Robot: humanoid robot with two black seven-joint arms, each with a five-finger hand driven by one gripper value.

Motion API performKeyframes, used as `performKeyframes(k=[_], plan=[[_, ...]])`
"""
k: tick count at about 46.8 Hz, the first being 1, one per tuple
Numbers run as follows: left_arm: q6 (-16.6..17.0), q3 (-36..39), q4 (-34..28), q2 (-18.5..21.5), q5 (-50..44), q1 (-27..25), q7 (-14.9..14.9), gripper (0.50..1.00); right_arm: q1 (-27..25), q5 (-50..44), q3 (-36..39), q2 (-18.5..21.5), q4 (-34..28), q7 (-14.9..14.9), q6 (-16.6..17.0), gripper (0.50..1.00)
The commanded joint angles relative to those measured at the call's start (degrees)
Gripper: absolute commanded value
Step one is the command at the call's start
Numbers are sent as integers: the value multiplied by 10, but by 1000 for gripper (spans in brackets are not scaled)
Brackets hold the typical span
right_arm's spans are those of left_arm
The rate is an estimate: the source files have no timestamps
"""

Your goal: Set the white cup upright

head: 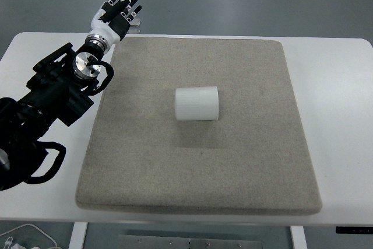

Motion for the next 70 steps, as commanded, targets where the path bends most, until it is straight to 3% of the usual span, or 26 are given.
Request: performKeyframes(k=[1, 38, 46, 70], plan=[[-1, 1, 0, 0, 1, -2, 0, 999, 0, 0, 0, 0, 0, 0, 0, 930], [-10, 9, -8, 0, 26, -29, 0, 999, 0, 0, 0, 0, 0, 0, 0, 930], [-7, 10, -44, 1, 112, -47, 0, 996, 0, 0, 0, 0, 0, 0, 0, 930], [-12, 11, -197, 81, 454, -57, 2, 994, 0, 0, 0, 0, 0, 0, 0, 930]])
